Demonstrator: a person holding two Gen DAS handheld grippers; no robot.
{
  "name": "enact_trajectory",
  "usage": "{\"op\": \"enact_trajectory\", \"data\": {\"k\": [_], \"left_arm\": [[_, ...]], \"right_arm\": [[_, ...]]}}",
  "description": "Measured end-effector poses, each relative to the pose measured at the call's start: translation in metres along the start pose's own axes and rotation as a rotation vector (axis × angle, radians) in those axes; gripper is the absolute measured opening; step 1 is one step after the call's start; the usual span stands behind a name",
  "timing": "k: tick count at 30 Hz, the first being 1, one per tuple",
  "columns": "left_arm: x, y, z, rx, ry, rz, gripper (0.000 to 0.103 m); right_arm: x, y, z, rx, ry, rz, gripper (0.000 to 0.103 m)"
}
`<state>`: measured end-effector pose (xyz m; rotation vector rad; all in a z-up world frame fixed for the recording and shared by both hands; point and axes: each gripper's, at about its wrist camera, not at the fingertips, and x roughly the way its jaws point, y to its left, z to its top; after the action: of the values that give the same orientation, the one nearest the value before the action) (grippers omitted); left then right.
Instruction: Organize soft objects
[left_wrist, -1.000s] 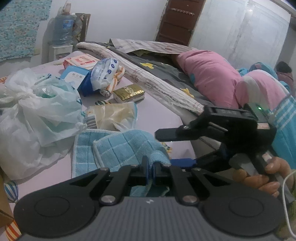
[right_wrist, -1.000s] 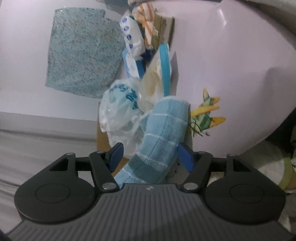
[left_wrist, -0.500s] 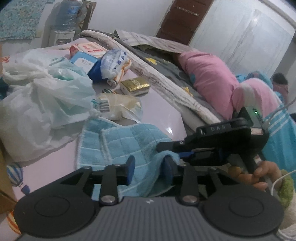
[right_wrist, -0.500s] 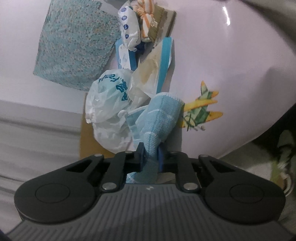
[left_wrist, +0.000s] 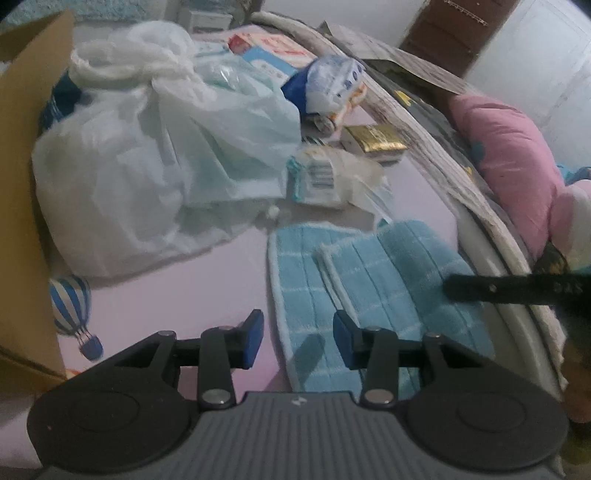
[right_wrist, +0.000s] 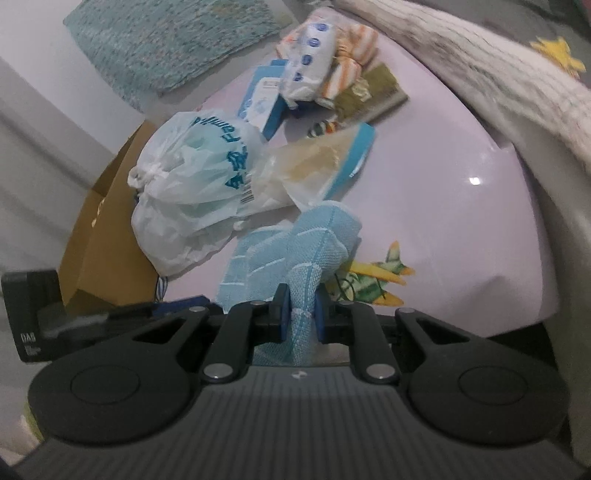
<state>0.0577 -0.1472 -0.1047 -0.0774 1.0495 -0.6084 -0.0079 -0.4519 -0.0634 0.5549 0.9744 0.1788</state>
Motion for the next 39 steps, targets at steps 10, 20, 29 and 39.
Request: {"op": "enact_trajectory", "data": {"k": [10, 20, 29, 39], "left_arm": [[0.011, -0.022, 0.002, 0.088, 0.039, 0.003, 0.048], [0.010, -0.008, 0.006, -0.042, 0.056, -0.088, 0.006], [-0.001, -0.050, 0.009, 0.073, 0.010, -0.288, 0.006], [0.015, -0.079, 0.004, 0.202, 0.055, -0.259, 0.014]], "right_arm": [[0.004, -0.012, -0.008, 0.067, -0.004, 0.033, 0.013], [0.011, -0.031, -0.021, 0.192, -0.028, 0.129, 0.013], [0.023, -0.050, -0.030, 0.334, -0.038, 0.239, 0.015], [0.029, -0.072, -0.030, 0.483, -0.027, 0.370, 0.037]]}}
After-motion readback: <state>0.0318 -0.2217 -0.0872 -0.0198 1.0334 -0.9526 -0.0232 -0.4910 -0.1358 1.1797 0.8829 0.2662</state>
